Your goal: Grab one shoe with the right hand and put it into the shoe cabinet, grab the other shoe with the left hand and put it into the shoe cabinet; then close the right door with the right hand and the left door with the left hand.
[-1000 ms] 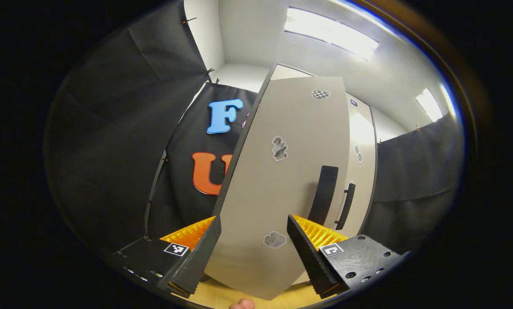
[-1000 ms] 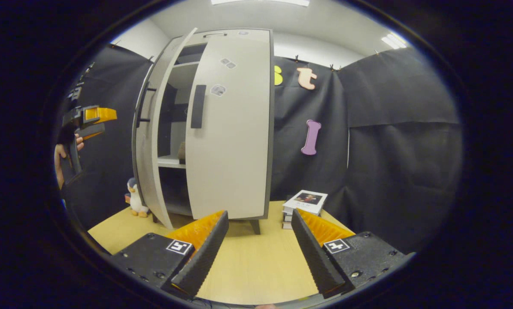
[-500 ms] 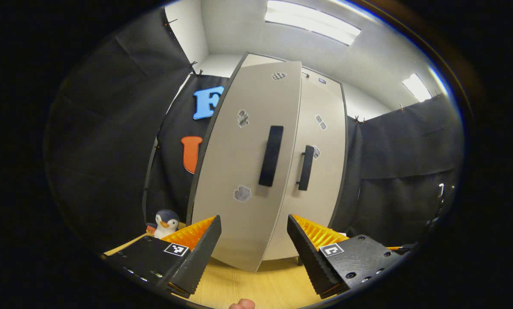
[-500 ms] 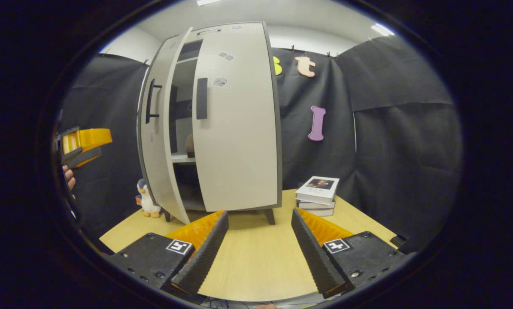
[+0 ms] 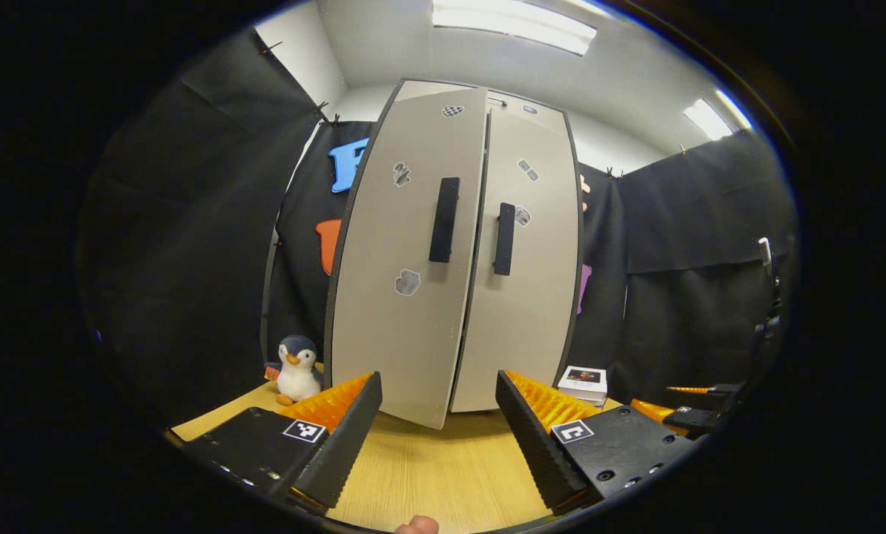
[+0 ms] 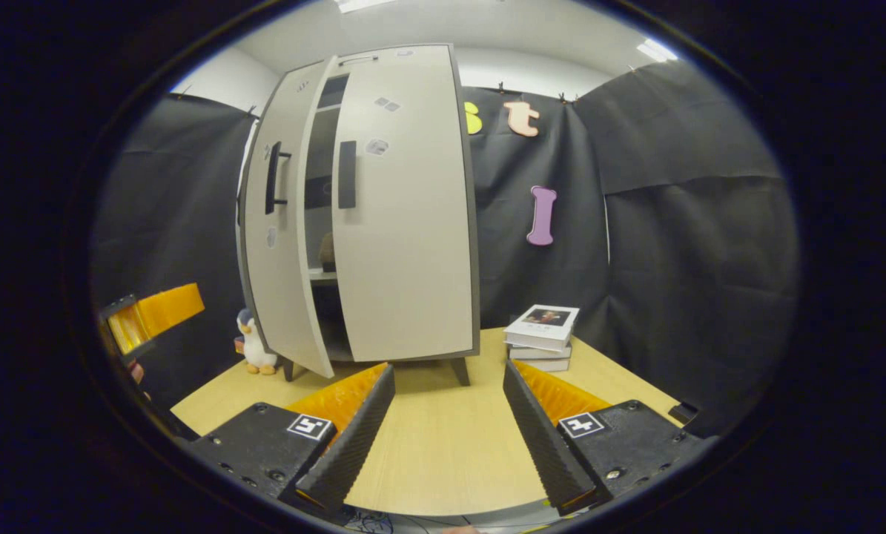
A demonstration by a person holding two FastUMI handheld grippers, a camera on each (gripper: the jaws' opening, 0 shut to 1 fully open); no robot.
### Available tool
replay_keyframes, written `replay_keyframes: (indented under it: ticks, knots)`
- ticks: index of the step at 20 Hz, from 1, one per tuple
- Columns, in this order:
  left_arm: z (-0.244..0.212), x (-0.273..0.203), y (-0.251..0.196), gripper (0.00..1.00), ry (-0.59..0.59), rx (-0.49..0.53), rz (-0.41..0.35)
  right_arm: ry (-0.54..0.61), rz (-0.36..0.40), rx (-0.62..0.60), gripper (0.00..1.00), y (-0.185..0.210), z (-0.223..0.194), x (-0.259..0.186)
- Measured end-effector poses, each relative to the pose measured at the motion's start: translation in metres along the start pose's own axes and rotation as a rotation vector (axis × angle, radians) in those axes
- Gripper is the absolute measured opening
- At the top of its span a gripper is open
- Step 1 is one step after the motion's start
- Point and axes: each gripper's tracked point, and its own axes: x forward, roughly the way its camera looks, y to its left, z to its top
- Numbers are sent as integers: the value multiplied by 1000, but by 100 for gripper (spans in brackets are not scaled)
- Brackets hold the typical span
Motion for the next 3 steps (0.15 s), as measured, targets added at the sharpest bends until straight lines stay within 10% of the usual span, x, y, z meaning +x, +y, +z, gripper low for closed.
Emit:
replay_keyframes:
  ticks: [3]
  knots:
    - [-3, -5, -1, 95, 9, 16, 10, -2, -30, 12, 96, -2, -1, -1]
